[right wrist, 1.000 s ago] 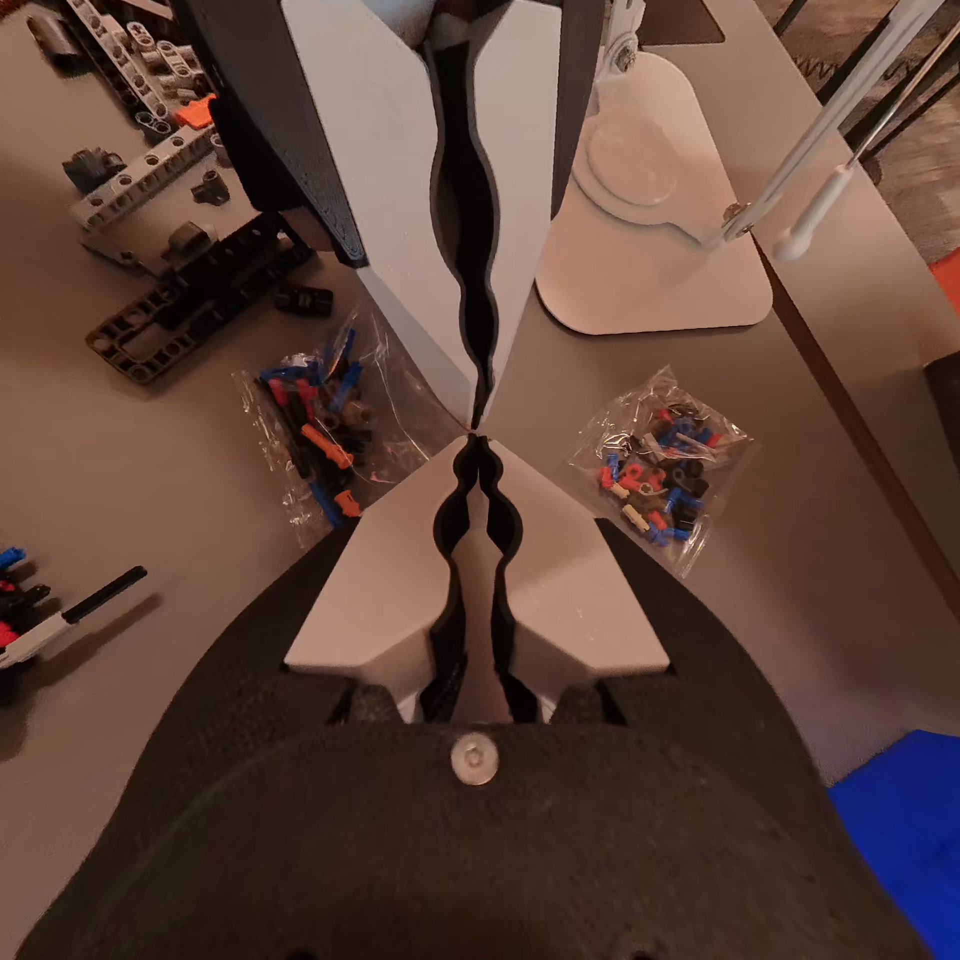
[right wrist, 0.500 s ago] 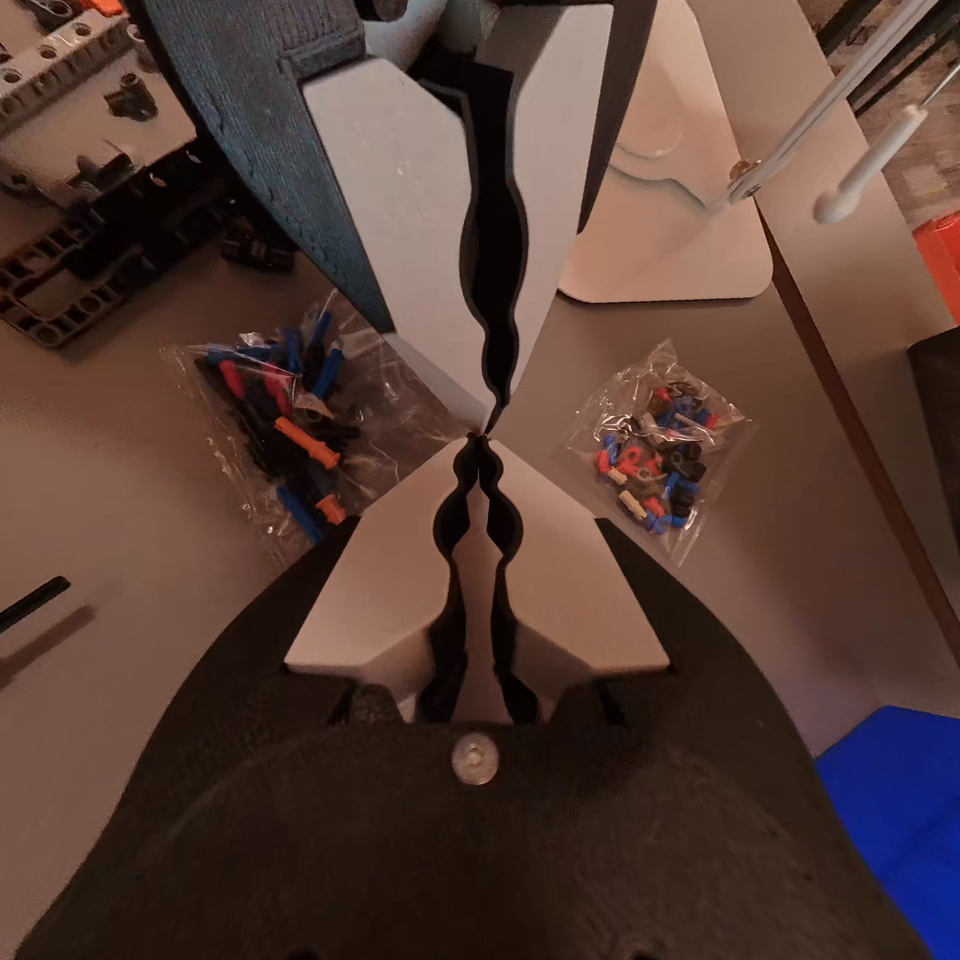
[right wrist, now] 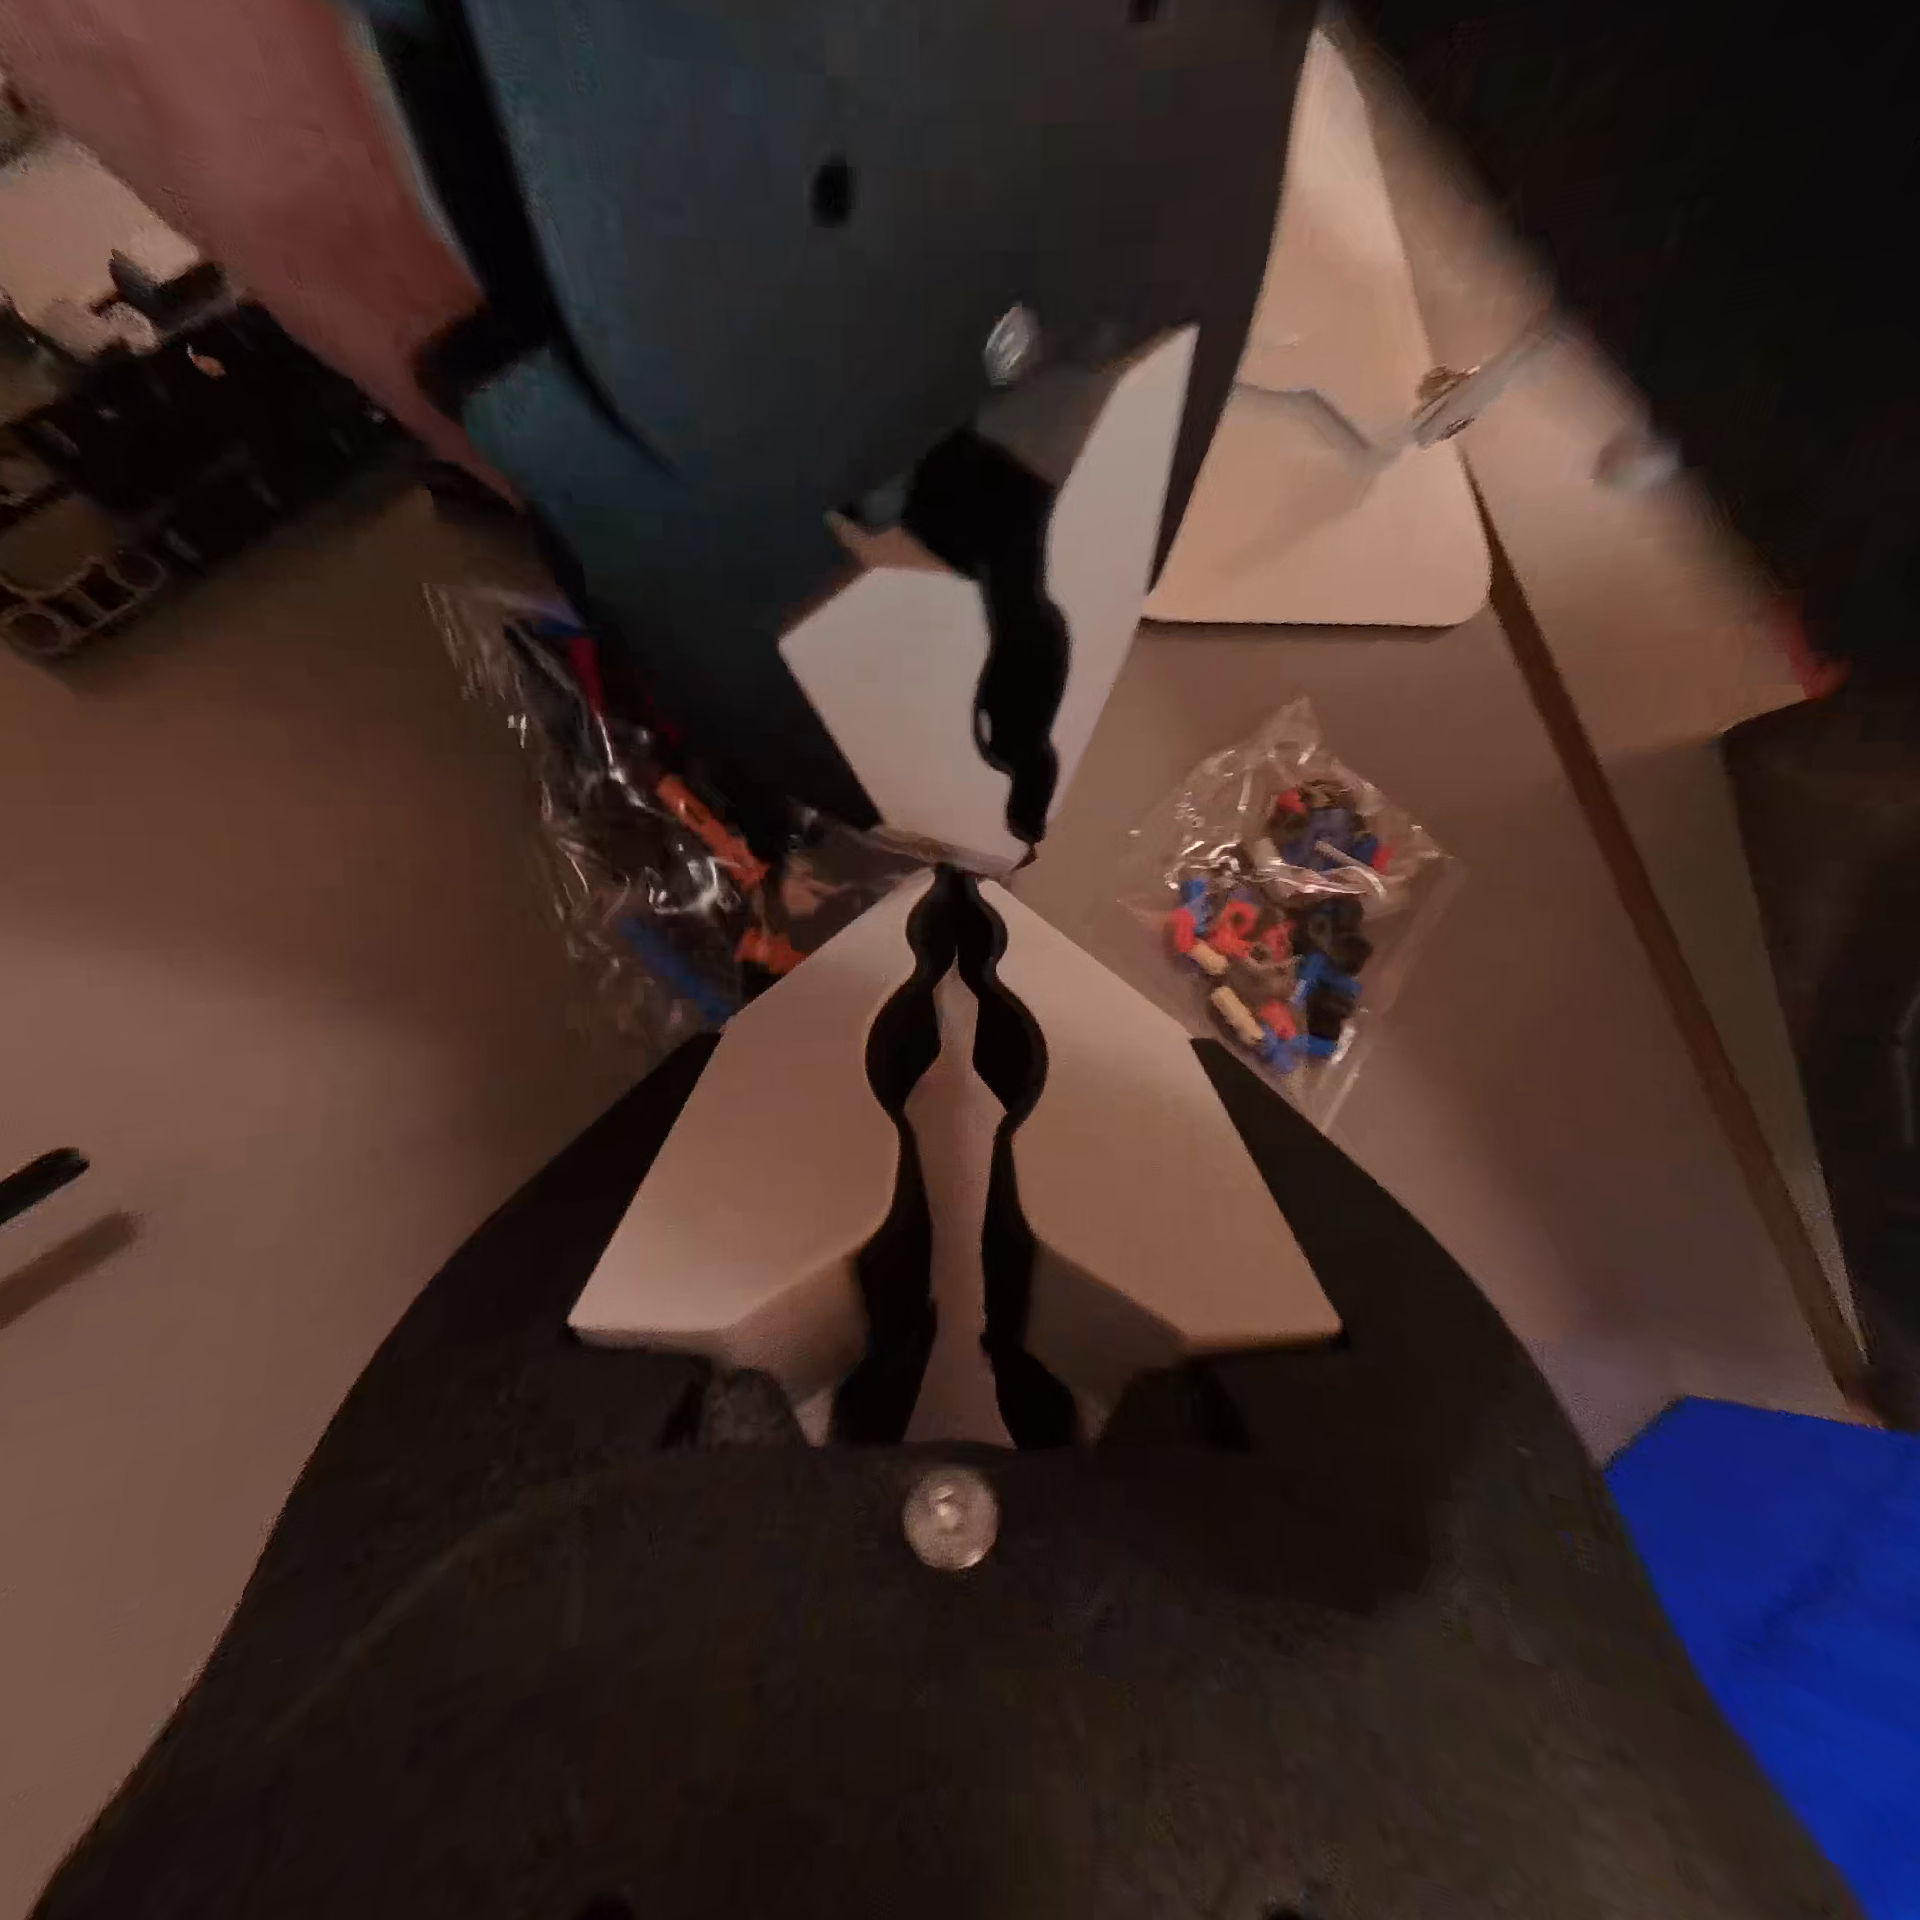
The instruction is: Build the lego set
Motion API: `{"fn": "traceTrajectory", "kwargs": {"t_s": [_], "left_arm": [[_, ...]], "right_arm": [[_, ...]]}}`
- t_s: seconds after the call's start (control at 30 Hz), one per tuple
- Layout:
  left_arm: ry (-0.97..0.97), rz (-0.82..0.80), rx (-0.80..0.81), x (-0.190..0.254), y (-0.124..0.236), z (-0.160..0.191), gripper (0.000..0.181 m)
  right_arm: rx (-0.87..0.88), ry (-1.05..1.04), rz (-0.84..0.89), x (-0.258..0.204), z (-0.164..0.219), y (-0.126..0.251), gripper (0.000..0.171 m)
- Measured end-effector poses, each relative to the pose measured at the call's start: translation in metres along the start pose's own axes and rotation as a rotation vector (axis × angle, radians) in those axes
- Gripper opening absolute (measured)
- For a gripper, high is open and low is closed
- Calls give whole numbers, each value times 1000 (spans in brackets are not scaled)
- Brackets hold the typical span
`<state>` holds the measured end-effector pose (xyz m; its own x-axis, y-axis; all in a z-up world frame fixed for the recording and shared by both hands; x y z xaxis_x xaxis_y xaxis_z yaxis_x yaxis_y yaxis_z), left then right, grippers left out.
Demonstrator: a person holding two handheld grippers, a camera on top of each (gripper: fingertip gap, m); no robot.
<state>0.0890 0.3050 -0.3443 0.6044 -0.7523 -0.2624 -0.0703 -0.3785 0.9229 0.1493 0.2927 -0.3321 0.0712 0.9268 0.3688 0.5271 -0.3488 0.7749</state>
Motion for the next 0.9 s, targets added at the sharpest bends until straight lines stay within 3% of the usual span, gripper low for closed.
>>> {"fn": "traceTrajectory", "kwargs": {"t_s": [0.13,0.63,0.83,0.9], "left_arm": [[-15,73,39,1,1,0,0],[18,24,55,-18,15,32,0],[54,184,211,-13,46,30,2],[82,269,264,-9,54,28,17]], "right_arm": [[23,3,-23,-1,-3,12,0],[16,22,-115,-3,-6,32,0],[75,4,-131,-2,-12,39,0],[98,-8,-130,0,-13,43,0]]}}
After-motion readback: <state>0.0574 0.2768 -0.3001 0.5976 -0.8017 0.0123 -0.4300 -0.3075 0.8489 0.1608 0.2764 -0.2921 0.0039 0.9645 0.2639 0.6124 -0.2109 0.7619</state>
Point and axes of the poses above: each gripper's, where its closed fingertips meet, y back along the fingers, z out of its underside, x = y × z across the jaws, the point moved 6 cm from there along y, back along the fingers, and after that the axes turned 11 degrees about -x, right-handed, at the moved point
